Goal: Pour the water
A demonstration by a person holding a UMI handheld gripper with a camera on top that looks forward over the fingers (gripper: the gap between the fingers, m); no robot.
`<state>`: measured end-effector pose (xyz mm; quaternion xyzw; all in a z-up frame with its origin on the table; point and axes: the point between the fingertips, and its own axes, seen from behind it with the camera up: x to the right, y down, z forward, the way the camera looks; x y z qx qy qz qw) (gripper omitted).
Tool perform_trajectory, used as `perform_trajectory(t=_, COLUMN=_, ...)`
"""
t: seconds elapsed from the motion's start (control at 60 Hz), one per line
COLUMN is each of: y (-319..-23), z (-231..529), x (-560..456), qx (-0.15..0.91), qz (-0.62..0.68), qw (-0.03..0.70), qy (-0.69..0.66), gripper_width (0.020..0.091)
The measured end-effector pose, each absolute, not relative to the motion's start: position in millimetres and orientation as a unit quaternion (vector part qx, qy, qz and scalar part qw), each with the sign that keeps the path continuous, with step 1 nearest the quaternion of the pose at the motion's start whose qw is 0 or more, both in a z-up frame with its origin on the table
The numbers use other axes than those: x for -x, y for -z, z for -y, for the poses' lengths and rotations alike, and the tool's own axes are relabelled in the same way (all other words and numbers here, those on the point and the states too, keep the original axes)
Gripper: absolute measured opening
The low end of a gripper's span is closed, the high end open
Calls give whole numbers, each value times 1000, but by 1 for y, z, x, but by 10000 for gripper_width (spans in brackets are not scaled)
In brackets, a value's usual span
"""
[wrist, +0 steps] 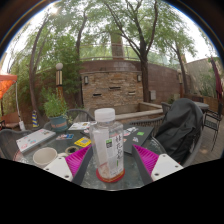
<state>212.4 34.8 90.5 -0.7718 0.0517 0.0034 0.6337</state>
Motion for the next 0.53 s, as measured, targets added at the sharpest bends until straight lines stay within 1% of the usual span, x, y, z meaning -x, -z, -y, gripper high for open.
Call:
perform_trajectory(t=0.1, y=-105, z=4, x=-208, qx=772, qz=-53, qw=633, qy=-9, gripper_width=840)
perform_trajectory(t=0.267, y=-118, z=87, x=-195, qx=772, qz=-44, qw=634, qy=-2, gripper_width=841)
perform_trajectory(t=0.533, y=-103, z=237, x=-176, qx=784, qz=-27, qw=619, qy=28, gripper_width=837)
